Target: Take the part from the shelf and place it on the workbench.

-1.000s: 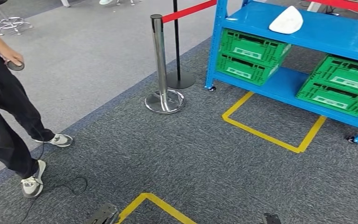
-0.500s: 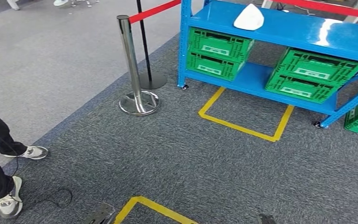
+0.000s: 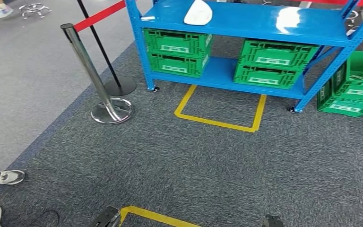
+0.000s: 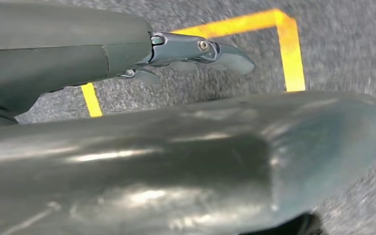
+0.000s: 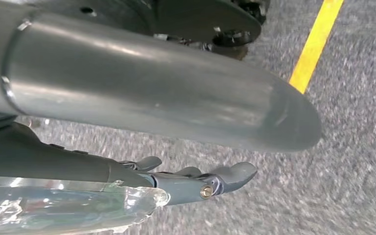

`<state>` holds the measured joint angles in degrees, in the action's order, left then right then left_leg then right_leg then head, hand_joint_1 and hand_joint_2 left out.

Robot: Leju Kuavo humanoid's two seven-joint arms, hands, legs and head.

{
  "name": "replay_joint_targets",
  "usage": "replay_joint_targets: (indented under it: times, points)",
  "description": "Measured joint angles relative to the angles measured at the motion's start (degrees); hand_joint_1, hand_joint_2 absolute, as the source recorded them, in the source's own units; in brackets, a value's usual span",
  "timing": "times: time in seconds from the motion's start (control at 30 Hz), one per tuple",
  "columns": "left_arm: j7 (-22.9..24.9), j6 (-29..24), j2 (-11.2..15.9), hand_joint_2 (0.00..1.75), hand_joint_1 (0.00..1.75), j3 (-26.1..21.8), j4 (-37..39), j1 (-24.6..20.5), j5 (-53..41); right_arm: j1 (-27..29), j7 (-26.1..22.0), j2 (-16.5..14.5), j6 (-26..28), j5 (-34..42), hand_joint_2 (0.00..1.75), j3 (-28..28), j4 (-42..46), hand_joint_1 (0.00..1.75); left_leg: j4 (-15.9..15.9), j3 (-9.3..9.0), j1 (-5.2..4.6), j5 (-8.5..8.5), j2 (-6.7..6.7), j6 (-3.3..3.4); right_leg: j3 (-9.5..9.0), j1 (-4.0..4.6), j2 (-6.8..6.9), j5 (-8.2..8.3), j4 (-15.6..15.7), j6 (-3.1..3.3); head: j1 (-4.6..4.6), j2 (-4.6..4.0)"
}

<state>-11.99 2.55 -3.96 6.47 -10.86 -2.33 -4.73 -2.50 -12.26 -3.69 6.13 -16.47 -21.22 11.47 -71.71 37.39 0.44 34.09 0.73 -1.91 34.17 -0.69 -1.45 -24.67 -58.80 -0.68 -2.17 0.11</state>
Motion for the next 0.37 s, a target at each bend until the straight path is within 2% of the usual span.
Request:
replay_joint_targets:
  times: [0.03, 0.07, 0.1, 0.13, 0.17, 0.2, 0.23, 0.27, 0.3, 0.37]
  points:
    - [0.0, 0.0, 0.0, 0.0, 0.0, 0.0, 0.0, 0.1, -0.1, 0.0, 0.0, 0.0, 0.0, -0.1, 0.0, 0.0, 0.0, 0.0, -1.6, 1.09, 0.02, -0.05, -0.17, -0.02, -0.01, -0.01, -0.78, -0.01, 0.0, 0.01, 0.01, 0.0]
    - [0.0, -0.1, 0.0, 0.0, 0.0, 0.0, 0.0, 0.1, -0.1, 0.1, 0.0, 0.0, 0.0, -0.2, 0.0, 0.0, 0.0, 0.0, -1.0, 1.15, 0.07, -1.29, -0.35, 0.0, -0.05, -0.05, -1.59, 0.0, 0.0, -0.03, 0.01, 0.0]
    - [0.0, -0.2, 0.0, 0.0, 0.0, 0.0, 0.0, 0.1, -0.2, 0.2, 0.0, 0.0, -0.1, -0.2, 0.0, 0.0, 0.0, 0.0, 1.5, 0.21, 0.15, -3.34, -0.67, 0.03, -0.1, -0.12, -2.37, 0.03, 0.0, -0.13, 0.01, 0.0]
    - [0.0, -0.2, 0.0, 0.0, 0.0, 0.0, 0.0, 0.0, -0.4, 0.2, 0.0, 0.0, 0.0, -0.2, 0.0, 0.0, 0.0, 0.0, 5.1, -1.33, 0.32, -5.58, -1.56, 0.02, -0.12, -0.2, -3.15, 0.06, 0.0, -0.32, 0.01, 0.0]
    - [0.0, -0.3, 0.0, 0.0, 0.0, 0.0, 0.0, 0.0, -0.5, 0.1, 0.0, 0.0, 0.0, -0.2, 0.0, -0.1, 0.0, 0.0, 9.0, -3.02, 0.54, -7.23, -2.77, 0.01, -0.02, -0.17, -3.92, 0.03, -0.2, -0.63, 0.07, 0.0]
    - [0.0, -0.4, 0.0, 0.0, 0.0, 0.0, 0.0, 0.0, -0.5, 0.0, 0.0, 0.0, 0.0, -0.2, 0.0, -0.2, 0.0, 0.0, 11.7, -4.19, 0.71, -8.09, -3.78, 0.04, 0.17, -0.14, -4.59, 0.05, -0.3, -0.99, 0.08, 0.0]
    - [0.0, -0.5, 0.0, 0.0, 0.0, 0.0, 0.0, -0.1, -0.6, 0.0, 0.0, 0.0, 0.0, -0.2, 0.0, -0.3, 0.0, 0.0, 13.2, -4.82, 0.78, -8.28, -4.5, 0.16, 0.4, -0.14, -5.18, 0.09, -0.3, -1.4, 0.15, 0.0]
    - [0.0, -0.6, -0.1, 0.0, 0.0, 0.0, 0.0, -0.2, -0.6, 0.1, 0.0, 0.0, 0.0, -0.2, 0.0, -0.4, 0.0, 0.0, 13.8, -4.99, 0.71, -8.11, -4.53, 0.41, 0.68, -0.17, -5.71, 0.18, -0.3, -1.81, 0.18, 0.0]
    - [0.0, -0.8, -0.1, 0.0, 0.0, 0.0, 0.0, -0.2, -0.6, 0.3, 0.0, 0.0, 0.0, -0.2, 0.0, -0.4, 0.0, 0.0, 13.8, -4.95, 0.67, -8.13, -4.04, 0.81, 0.9, -0.31, -6.18, 0.3, 0.0, -2.21, 0.17, 0.0]
    - [0.0, -1.0, -0.1, 0.0, 0.0, 0.0, 0.0, -0.4, -0.6, 0.7, 0.1, 0.0, 0.0, -0.2, 0.0, -0.5, 0.0, 0.0, 14.0, -5.05, 0.66, -8.28, -3.22, 1.48, 1.24, -0.42, -5.8, 0.22, 0.0, -2.7, 0.13, 0.0]
